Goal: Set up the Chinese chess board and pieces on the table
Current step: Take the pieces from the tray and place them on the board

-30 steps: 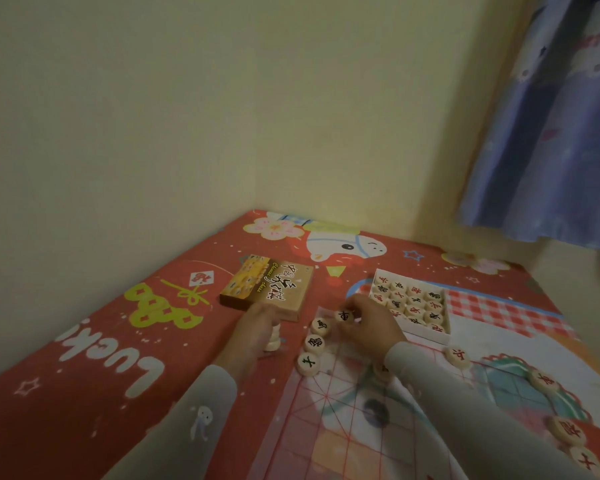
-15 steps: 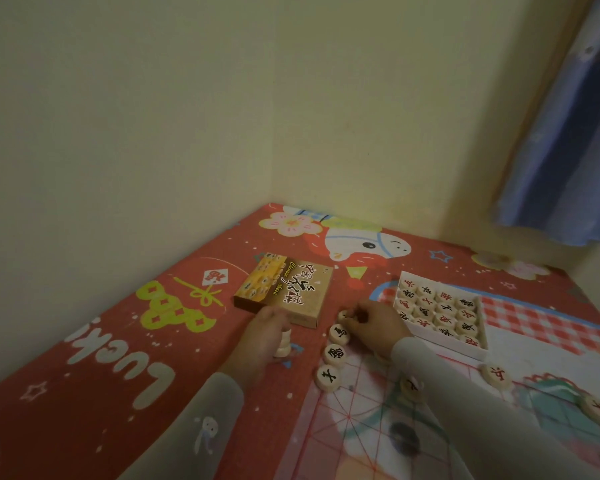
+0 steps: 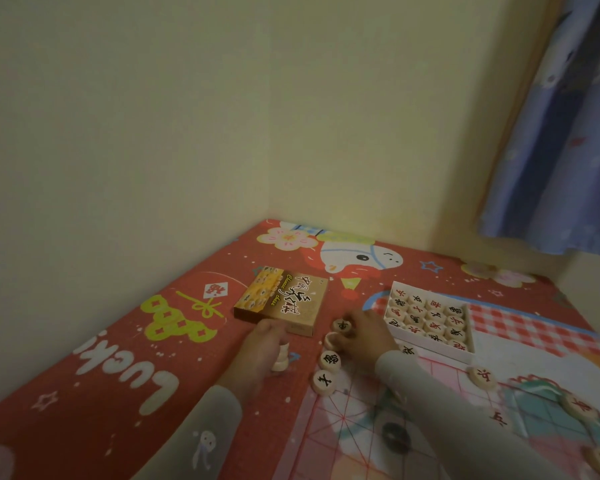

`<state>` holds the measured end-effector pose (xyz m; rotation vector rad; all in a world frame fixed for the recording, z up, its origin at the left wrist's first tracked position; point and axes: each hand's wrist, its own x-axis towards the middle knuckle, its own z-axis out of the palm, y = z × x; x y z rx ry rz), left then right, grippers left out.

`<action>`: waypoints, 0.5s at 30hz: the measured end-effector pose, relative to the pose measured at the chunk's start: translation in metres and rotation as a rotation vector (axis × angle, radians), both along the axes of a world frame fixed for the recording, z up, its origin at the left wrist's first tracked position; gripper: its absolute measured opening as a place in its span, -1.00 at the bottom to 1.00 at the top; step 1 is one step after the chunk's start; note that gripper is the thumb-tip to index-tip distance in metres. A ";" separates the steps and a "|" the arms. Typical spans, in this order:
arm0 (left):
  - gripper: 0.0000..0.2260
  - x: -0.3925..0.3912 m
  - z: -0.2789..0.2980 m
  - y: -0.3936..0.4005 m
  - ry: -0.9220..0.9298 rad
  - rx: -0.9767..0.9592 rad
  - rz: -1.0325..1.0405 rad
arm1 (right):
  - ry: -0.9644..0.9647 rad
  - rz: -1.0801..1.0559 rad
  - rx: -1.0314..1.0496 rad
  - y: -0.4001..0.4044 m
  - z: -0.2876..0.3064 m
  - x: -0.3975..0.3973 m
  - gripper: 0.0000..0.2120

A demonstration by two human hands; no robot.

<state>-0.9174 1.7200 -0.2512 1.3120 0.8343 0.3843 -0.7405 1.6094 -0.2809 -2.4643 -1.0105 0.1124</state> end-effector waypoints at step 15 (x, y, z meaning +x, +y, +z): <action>-0.90 0.006 0.019 -0.022 -0.072 -0.037 -0.033 | 0.040 0.117 0.293 -0.032 0.044 -0.035 -0.73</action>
